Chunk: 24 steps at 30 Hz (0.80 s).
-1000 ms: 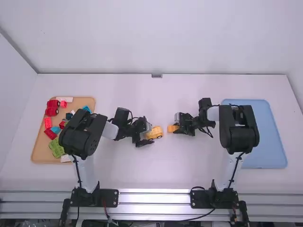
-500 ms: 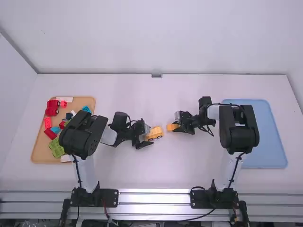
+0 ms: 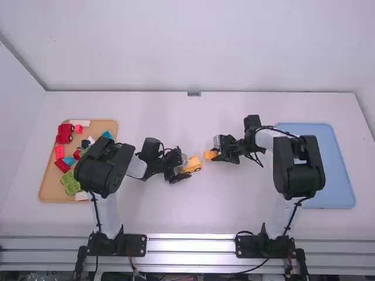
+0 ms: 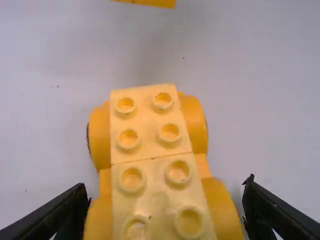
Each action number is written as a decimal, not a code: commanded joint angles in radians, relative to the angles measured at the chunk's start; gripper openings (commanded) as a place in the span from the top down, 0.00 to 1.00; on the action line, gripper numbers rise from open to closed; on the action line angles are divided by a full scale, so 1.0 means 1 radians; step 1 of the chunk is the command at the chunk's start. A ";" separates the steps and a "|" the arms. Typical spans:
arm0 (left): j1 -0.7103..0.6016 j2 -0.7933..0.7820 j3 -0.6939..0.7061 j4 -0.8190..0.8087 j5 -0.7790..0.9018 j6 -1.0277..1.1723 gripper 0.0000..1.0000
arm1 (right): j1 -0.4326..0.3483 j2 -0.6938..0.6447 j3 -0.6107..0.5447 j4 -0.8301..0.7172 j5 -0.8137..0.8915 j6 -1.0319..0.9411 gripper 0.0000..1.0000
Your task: Assemble lego blocks to make yellow taxi
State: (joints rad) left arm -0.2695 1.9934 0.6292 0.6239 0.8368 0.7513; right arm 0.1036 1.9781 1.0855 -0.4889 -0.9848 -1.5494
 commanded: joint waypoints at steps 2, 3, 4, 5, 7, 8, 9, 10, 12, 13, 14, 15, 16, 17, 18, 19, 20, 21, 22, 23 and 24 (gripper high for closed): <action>-0.016 0.022 0.008 0.004 -0.016 0.000 0.22 | 0.001 -0.032 0.014 -0.006 -0.008 0.017 0.73; -0.016 0.022 0.008 0.004 -0.016 0.000 0.23 | 0.002 -0.032 0.014 -0.007 -0.011 0.016 0.73; -0.016 0.022 0.005 0.010 -0.019 0.000 0.29 | 0.003 -0.034 0.014 -0.013 -0.011 0.016 0.74; -0.016 0.023 0.005 0.008 -0.019 0.000 0.34 | -0.002 -0.037 0.014 -0.013 -0.010 0.023 0.75; -0.016 0.032 0.009 0.008 -0.016 0.001 0.37 | -0.005 -0.039 0.014 0.000 -0.011 0.050 0.75; -0.016 0.033 0.010 0.009 -0.015 0.001 0.37 | -0.005 -0.039 0.014 0.002 -0.011 0.055 0.75; -0.013 0.054 0.025 0.009 -0.010 0.000 0.39 | -0.002 -0.045 0.014 0.019 -0.002 0.101 0.77; -0.011 0.058 0.028 0.008 -0.006 0.001 0.39 | 0.000 -0.049 0.014 0.021 -0.001 0.109 0.77; -0.004 0.082 0.046 -0.005 0.046 0.026 0.40 | 0.009 -0.069 0.014 0.010 0.019 0.122 0.77; -0.003 0.084 0.055 -0.034 0.069 0.061 0.42 | 0.010 -0.079 0.014 0.005 0.023 0.122 0.77; -0.005 0.085 0.060 -0.053 0.077 0.082 0.43 | 0.009 -0.085 0.014 0.002 0.024 0.122 0.78; -0.005 0.084 0.079 -0.114 0.090 0.131 0.45 | 0.007 -0.100 0.014 -0.001 0.023 0.134 0.79; -0.005 0.084 0.094 -0.153 0.091 0.153 0.46 | 0.008 -0.109 0.014 -0.002 0.023 0.149 0.79; -0.005 0.084 0.123 -0.220 0.088 0.195 0.47 | 0.010 -0.130 0.014 -0.009 0.030 0.178 0.79; -0.005 0.084 0.132 -0.242 0.087 0.211 0.48 | 0.010 -0.136 0.013 -0.014 0.036 0.185 0.79; -0.005 0.084 0.147 -0.283 0.089 0.245 0.49 | 0.010 -0.148 0.013 -0.017 0.046 0.198 0.79; -0.005 0.084 0.158 -0.309 0.091 0.270 0.50 | 0.010 -0.154 0.013 -0.016 0.051 0.216 0.79; -0.005 0.084 0.169 -0.335 0.090 0.291 0.52 | 0.010 -0.161 0.013 -0.016 0.061 0.230 0.80; -0.005 0.084 0.171 -0.341 0.090 0.294 0.52 | 0.010 -0.161 0.013 -0.017 0.065 0.233 0.80; -0.005 0.084 0.171 -0.343 0.091 0.294 0.52 | 0.013 -0.161 0.010 -0.013 0.068 0.244 0.80; -0.005 0.084 0.171 -0.341 0.090 0.294 0.51 | 0.018 -0.161 0.003 -0.004 0.069 0.245 0.80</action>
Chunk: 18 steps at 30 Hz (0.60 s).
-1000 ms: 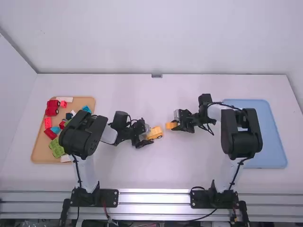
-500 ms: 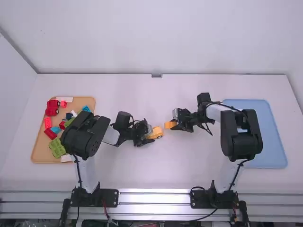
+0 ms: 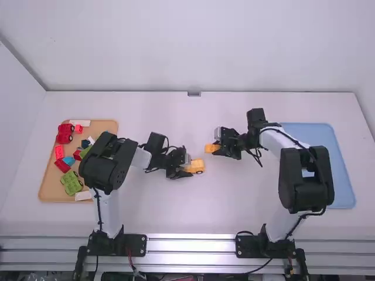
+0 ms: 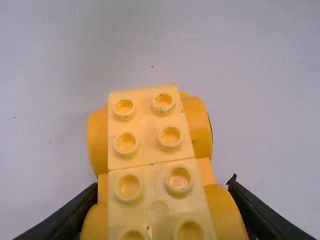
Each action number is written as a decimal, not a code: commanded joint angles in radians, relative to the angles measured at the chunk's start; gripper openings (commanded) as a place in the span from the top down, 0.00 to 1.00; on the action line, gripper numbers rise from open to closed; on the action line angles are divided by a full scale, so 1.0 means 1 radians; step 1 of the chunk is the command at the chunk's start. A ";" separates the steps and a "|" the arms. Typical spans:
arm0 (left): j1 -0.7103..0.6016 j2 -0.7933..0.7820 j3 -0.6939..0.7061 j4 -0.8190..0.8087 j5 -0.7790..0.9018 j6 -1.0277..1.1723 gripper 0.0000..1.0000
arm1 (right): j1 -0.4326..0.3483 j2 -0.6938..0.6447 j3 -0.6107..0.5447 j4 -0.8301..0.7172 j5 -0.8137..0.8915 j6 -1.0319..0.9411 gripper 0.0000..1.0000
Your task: Assemble lego blocks to make yellow taxi
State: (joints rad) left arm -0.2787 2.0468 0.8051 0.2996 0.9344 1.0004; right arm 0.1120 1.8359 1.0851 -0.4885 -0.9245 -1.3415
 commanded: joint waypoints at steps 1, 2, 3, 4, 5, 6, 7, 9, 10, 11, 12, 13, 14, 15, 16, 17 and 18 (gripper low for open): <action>0.004 0.031 -0.008 -0.011 -0.014 0.045 0.47 | 0.020 -0.019 -0.016 0.023 0.005 0.037 0.80; 0.004 0.031 -0.009 -0.008 -0.025 0.045 0.45 | 0.026 -0.019 -0.033 0.058 0.006 0.050 0.80; 0.004 0.031 -0.009 -0.006 -0.040 0.044 0.43 | 0.029 -0.019 -0.045 0.095 0.008 0.084 0.81; 0.004 0.031 -0.008 -0.003 -0.062 0.039 0.37 | 0.031 -0.019 -0.061 0.151 0.019 0.140 0.81; 0.004 0.031 -0.005 -0.002 -0.089 0.017 0.27 | 0.035 -0.019 -0.082 0.228 0.059 0.212 0.82; 0.004 0.030 -0.004 0.013 -0.106 -0.033 0.23 | 0.042 -0.019 -0.100 0.305 0.102 0.289 0.82; 0.004 0.029 -0.005 0.019 -0.110 -0.056 0.22 | 0.047 -0.020 -0.107 0.330 0.119 0.316 0.82; 0.004 0.027 -0.014 0.053 -0.103 -0.125 0.22 | 0.072 -0.032 -0.130 0.386 0.171 0.361 0.83; 0.004 0.027 -0.020 0.064 -0.093 -0.135 0.23 | 0.078 -0.037 -0.134 0.385 0.175 0.354 0.83; 0.004 0.027 -0.023 0.070 -0.088 -0.139 0.23 | 0.079 -0.039 -0.135 0.383 0.175 0.349 0.83; 0.004 0.027 -0.034 0.092 -0.073 -0.149 0.23 | 0.080 -0.046 -0.137 0.371 0.169 0.338 0.84; 0.004 0.027 -0.043 0.109 -0.067 -0.159 0.23 | 0.079 -0.047 -0.137 0.371 0.169 0.340 0.84; 0.004 0.025 -0.055 0.135 -0.067 -0.181 0.22 | 0.077 -0.047 -0.137 0.374 0.166 0.344 0.84; 0.004 0.021 -0.080 0.187 -0.072 -0.223 0.22 | 0.076 -0.047 -0.137 0.373 0.163 0.342 0.84; 0.004 0.019 -0.096 0.225 -0.073 -0.254 0.22 | 0.071 -0.047 -0.137 0.370 0.163 0.343 0.85; 0.004 0.013 -0.124 0.284 -0.080 -0.280 0.21 | 0.065 -0.047 -0.137 0.369 0.162 0.343 0.85; 0.004 0.011 -0.144 0.325 -0.079 -0.278 0.19 | 0.063 -0.046 -0.138 0.367 0.156 0.343 0.85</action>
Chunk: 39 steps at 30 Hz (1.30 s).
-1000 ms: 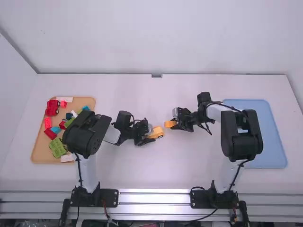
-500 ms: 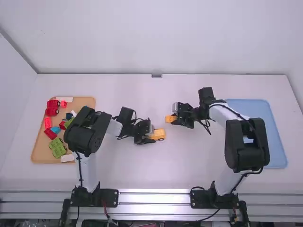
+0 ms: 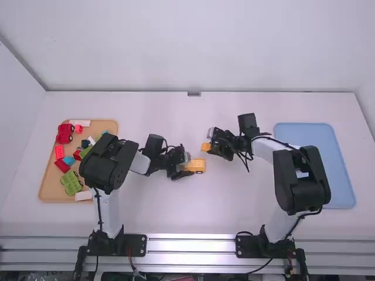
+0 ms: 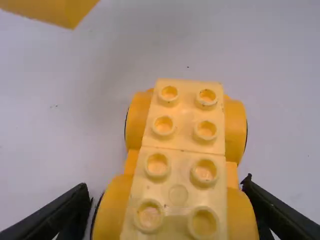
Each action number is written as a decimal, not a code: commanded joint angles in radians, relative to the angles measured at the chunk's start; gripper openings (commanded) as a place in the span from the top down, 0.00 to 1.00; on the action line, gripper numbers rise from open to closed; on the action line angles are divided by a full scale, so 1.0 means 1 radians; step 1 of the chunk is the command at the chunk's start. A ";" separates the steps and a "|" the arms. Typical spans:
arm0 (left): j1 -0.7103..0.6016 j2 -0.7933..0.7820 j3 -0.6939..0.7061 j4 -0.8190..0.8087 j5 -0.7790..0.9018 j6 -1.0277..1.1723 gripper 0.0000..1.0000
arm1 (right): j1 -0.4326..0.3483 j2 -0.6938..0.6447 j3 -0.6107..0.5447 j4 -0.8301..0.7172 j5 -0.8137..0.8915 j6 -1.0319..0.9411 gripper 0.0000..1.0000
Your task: Assemble lego blocks to make yellow taxi
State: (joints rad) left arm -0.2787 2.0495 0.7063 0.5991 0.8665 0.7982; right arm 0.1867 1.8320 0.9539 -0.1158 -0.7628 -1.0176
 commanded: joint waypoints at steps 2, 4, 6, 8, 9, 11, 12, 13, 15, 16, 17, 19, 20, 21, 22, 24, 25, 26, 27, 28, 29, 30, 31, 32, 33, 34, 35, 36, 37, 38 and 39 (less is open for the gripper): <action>0.004 0.008 -0.081 0.111 -0.010 -0.074 0.18 | -0.019 -0.042 -0.006 -0.022 -0.034 -0.003 0.85; 0.004 0.008 -0.099 0.158 0.013 -0.077 0.17 | -0.023 -0.042 -0.006 -0.034 -0.084 -0.035 0.86; 0.005 0.009 -0.099 0.166 0.044 -0.076 0.17 | -0.023 -0.043 -0.006 -0.047 -0.117 -0.052 0.85; 0.003 0.016 -0.065 0.112 0.058 -0.064 0.19 | -0.023 -0.043 -0.006 -0.050 -0.126 -0.051 0.85; 0.003 0.017 -0.062 0.106 0.057 -0.061 0.19 | -0.023 -0.043 -0.006 -0.051 -0.126 -0.051 0.85; 0.001 0.021 -0.020 0.021 0.061 -0.013 0.23 | -0.014 -0.042 -0.006 -0.059 -0.126 -0.053 0.85; 0.000 0.021 -0.013 0.006 0.061 -0.010 0.23 | -0.011 -0.042 -0.006 -0.062 -0.127 -0.053 0.85; -0.001 0.021 -0.002 -0.017 0.061 -0.002 0.25 | -0.006 -0.042 -0.006 -0.069 -0.127 -0.058 0.85; -0.003 0.021 0.018 -0.054 0.067 0.006 0.26 | -0.001 -0.042 -0.006 -0.076 -0.127 -0.063 0.85; -0.003 0.021 0.020 -0.055 0.068 0.006 0.26 | -0.003 -0.042 -0.006 -0.079 -0.127 -0.063 0.85; -0.003 0.021 0.020 -0.055 0.068 0.006 0.25 | -0.003 -0.042 -0.006 -0.079 -0.127 -0.063 0.85; -0.004 0.027 0.018 -0.042 0.064 0.003 0.25 | -0.003 -0.042 -0.006 -0.079 -0.131 -0.064 0.85; -0.003 0.027 0.018 -0.043 0.064 0.003 0.25 | -0.003 -0.042 -0.006 -0.079 -0.131 -0.063 0.85; -0.003 0.028 0.018 -0.046 0.064 0.003 0.26 | -0.003 -0.042 -0.006 -0.078 -0.131 -0.064 0.85; -0.003 0.028 0.017 -0.046 0.066 0.002 0.27 | -0.003 -0.042 -0.006 -0.079 -0.131 -0.064 0.85; -0.003 0.028 0.012 -0.036 0.068 0.003 0.27 | -0.003 -0.042 -0.006 -0.079 -0.132 -0.064 0.85; -0.003 0.028 0.011 -0.033 0.068 0.003 0.27 | -0.002 -0.042 -0.006 -0.079 -0.133 -0.064 0.86; -0.004 0.028 0.010 -0.029 0.068 0.002 0.27 | -0.002 -0.042 -0.006 -0.079 -0.139 -0.063 0.85; -0.004 0.028 0.008 -0.024 0.068 0.002 0.27 | -0.002 -0.042 -0.006 -0.079 -0.144 -0.064 0.85; -0.004 0.028 0.007 -0.019 0.069 0.002 0.27 | -0.003 -0.042 -0.006 -0.079 -0.151 -0.063 0.85; -0.004 0.028 0.007 -0.019 0.068 0.002 0.27 | -0.002 -0.042 -0.006 -0.079 -0.154 -0.063 0.85; -0.004 0.028 0.007 -0.020 0.068 0.002 0.28 | -0.003 -0.042 -0.006 -0.079 -0.154 -0.064 0.85; -0.004 0.028 0.007 -0.020 0.068 0.002 0.28 | -0.003 -0.042 -0.006 -0.079 -0.153 -0.063 0.85; -0.003 0.028 0.007 -0.020 0.067 0.002 0.31 | -0.003 -0.042 -0.006 -0.079 -0.153 -0.064 0.86; -0.003 0.028 0.007 -0.020 0.068 0.002 0.36 | -0.003 -0.042 -0.006 -0.079 -0.154 -0.064 0.86; -0.003 0.028 0.007 -0.020 0.068 0.003 0.37 | -0.002 -0.042 -0.006 -0.079 -0.155 -0.064 0.86; -0.004 0.028 0.007 -0.019 0.068 0.002 0.37 | -0.002 -0.042 -0.006 -0.079 -0.158 -0.064 0.86; -0.004 0.028 0.007 -0.020 0.068 0.002 0.37 | -0.002 -0.042 -0.006 -0.079 -0.158 -0.064 0.86; -0.009 0.028 0.007 -0.021 0.068 0.002 0.38 | -0.003 -0.042 -0.006 -0.079 -0.157 -0.064 0.86; -0.011 0.028 0.007 -0.021 0.067 0.002 0.39 | -0.003 -0.042 -0.006 -0.079 -0.157 -0.064 0.86; -0.013 0.029 0.007 -0.023 0.061 0.002 0.39 | -0.003 -0.042 -0.006 -0.079 -0.158 -0.064 0.86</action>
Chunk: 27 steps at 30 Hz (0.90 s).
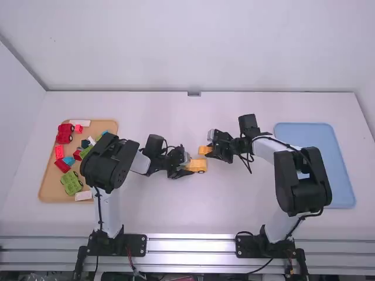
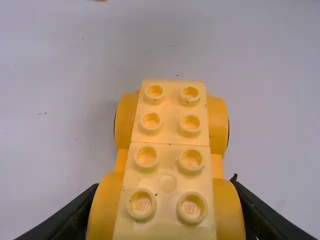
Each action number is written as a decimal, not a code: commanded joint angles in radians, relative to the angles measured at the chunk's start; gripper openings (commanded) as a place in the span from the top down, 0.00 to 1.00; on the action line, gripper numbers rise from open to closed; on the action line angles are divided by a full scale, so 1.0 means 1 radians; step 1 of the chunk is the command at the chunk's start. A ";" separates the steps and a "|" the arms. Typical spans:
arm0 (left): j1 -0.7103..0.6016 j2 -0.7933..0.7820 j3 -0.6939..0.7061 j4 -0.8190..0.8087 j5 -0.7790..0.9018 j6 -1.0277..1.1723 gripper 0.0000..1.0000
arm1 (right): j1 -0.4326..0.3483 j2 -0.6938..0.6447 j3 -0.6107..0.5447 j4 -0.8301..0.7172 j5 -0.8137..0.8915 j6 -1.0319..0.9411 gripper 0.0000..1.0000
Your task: Assemble lego blocks to make yellow taxi
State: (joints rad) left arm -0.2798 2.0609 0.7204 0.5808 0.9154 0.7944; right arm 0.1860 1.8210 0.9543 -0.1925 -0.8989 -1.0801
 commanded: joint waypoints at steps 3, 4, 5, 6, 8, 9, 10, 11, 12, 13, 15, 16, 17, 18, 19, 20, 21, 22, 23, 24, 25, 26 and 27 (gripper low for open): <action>-0.014 0.017 -0.007 -0.004 0.010 0.007 0.49 | -0.002 -0.031 -0.007 -0.003 -0.022 -0.001 0.86; -0.014 0.017 -0.007 0.001 0.009 0.006 0.56 | -0.001 -0.031 -0.007 -0.003 -0.021 0.000 0.86; -0.014 0.017 -0.007 0.002 0.008 0.006 0.59 | 0.000 -0.031 -0.007 -0.003 -0.022 -0.001 0.86; -0.014 0.017 -0.007 0.002 0.008 0.006 0.60 | 0.001 -0.031 -0.007 -0.003 -0.022 -0.001 0.86; -0.014 0.017 -0.007 0.003 0.011 0.006 0.60 | 0.013 -0.031 -0.013 0.000 -0.023 -0.001 0.86; -0.014 0.017 -0.007 0.002 0.011 0.006 0.60 | 0.019 -0.031 -0.021 0.008 -0.030 -0.001 0.86; -0.014 0.017 -0.007 0.002 0.009 0.006 0.60 | 0.027 -0.031 -0.032 0.021 -0.034 -0.001 0.86; -0.014 0.017 -0.007 0.002 0.008 0.007 0.60 | 0.035 -0.028 -0.046 0.044 -0.037 0.000 0.87; -0.014 0.017 -0.007 0.003 0.009 0.006 0.60 | 0.046 -0.028 -0.069 0.086 -0.042 0.000 0.87; -0.014 0.017 -0.007 0.003 0.008 0.006 0.60 | 0.054 -0.027 -0.095 0.135 -0.045 0.017 0.87; -0.014 0.017 -0.007 0.003 0.008 0.006 0.60 | 0.063 -0.027 -0.128 0.210 -0.043 0.067 0.87; -0.014 0.017 -0.007 0.002 0.010 0.006 0.60 | 0.066 -0.027 -0.146 0.253 -0.042 0.098 0.87; -0.014 0.017 -0.007 0.002 0.011 0.007 0.61 | 0.066 -0.027 -0.164 0.290 -0.044 0.122 0.86; -0.014 0.017 -0.007 0.003 0.011 0.006 0.63 | 0.063 -0.027 -0.180 0.318 -0.044 0.139 0.86; -0.014 0.017 -0.007 0.003 0.011 0.006 0.64 | 0.060 -0.027 -0.193 0.340 -0.043 0.141 0.86; -0.014 0.017 -0.007 0.004 0.011 0.006 0.63 | 0.058 -0.027 -0.209 0.367 -0.048 0.142 0.86; -0.014 0.017 -0.007 0.003 0.011 0.006 0.63 | 0.058 -0.027 -0.211 0.370 -0.049 0.142 0.86; -0.014 0.017 -0.007 0.003 0.012 0.006 0.63 | 0.060 -0.026 -0.216 0.375 -0.072 0.137 0.86; -0.014 0.017 -0.007 0.003 0.011 0.006 0.63 | 0.065 -0.022 -0.216 0.375 -0.085 0.132 0.86; -0.014 0.017 -0.007 0.003 0.012 0.006 0.64 | 0.074 -0.016 -0.213 0.374 -0.097 0.130 0.86; -0.014 0.017 -0.007 0.003 0.012 0.005 0.63 | 0.080 -0.009 -0.212 0.376 -0.095 0.130 0.86; -0.014 0.017 -0.007 0.003 0.012 0.005 0.63 | 0.084 -0.004 -0.211 0.376 -0.092 0.130 0.86; -0.014 0.017 -0.007 0.003 0.012 0.002 0.63 | 0.091 0.010 -0.202 0.372 -0.084 0.127 0.86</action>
State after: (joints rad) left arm -0.2855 2.0609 0.7204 0.5850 0.9119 0.7933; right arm 0.2615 1.8214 0.7448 0.1825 -0.9573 -0.9623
